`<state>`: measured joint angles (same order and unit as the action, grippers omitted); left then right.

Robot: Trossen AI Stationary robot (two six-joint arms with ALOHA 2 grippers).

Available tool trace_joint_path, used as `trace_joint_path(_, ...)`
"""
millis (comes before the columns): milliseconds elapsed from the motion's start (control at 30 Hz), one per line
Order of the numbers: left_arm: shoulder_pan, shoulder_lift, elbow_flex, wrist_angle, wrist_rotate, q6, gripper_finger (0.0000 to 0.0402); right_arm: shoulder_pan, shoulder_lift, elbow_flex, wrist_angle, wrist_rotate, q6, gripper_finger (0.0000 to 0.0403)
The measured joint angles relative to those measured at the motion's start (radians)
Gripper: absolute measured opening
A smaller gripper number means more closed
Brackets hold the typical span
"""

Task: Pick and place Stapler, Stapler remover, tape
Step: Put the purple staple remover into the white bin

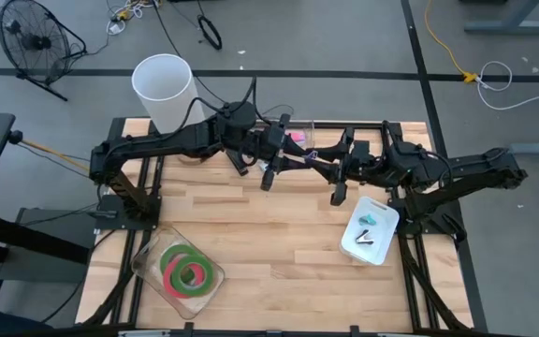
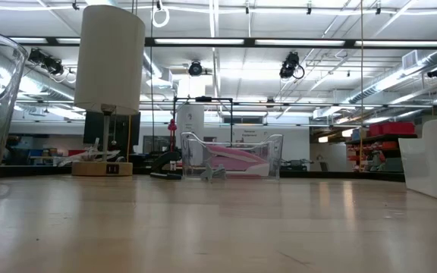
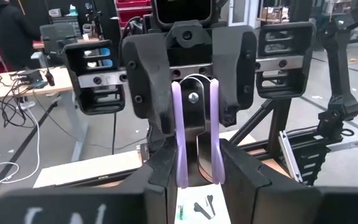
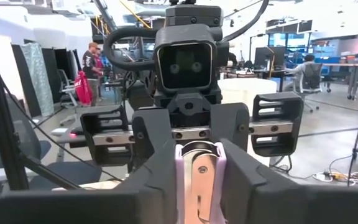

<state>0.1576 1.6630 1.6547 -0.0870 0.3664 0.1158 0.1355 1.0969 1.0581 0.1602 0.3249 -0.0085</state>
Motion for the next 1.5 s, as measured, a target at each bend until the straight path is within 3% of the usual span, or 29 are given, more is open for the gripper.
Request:
trace_joint_path(67, 0.000, 0.000, 0.000, -0.001, 0.000, -0.005, 0.0093, -0.004, 0.000, 0.000, -0.004, 0.004, -0.002, 0.0077)
trace_joint_path(500, 0.000, 0.000, -0.001, 0.003, -0.015, 0.000, 0.0108, -0.010, -0.001, 0.000, -0.013, -0.008, 0.001, 0.0076)
trace_joint_path(600, -0.001, 0.000, -0.001, 0.009, -0.047, 0.001, 0.0133, -0.010, -0.001, 0.000, -0.015, -0.011, 0.005, 0.0076)
trace_joint_path(900, -0.001, 0.001, -0.001, 0.008, -0.089, -0.024, 0.0271, -0.010, 0.001, 0.000, -0.023, -0.016, 0.005, 0.0076)
trace_joint_path(1100, 0.000, 0.001, -0.001, -0.032, -0.089, -0.058, 0.0337, -0.009, 0.001, 0.000, -0.023, -0.016, 0.004, 0.0076)
trace_joint_path(1233, 0.000, -0.001, -0.001, -0.082, -0.087, -0.060, 0.0358, -0.009, 0.001, 0.000, -0.025, -0.015, 0.004, 0.0076)
trace_joint_path(1500, 0.014, -0.021, 0.000, -0.209, -0.091, -0.060, 0.0361, -0.009, -0.033, 0.000, -0.085, -0.003, 0.004, 0.0076)
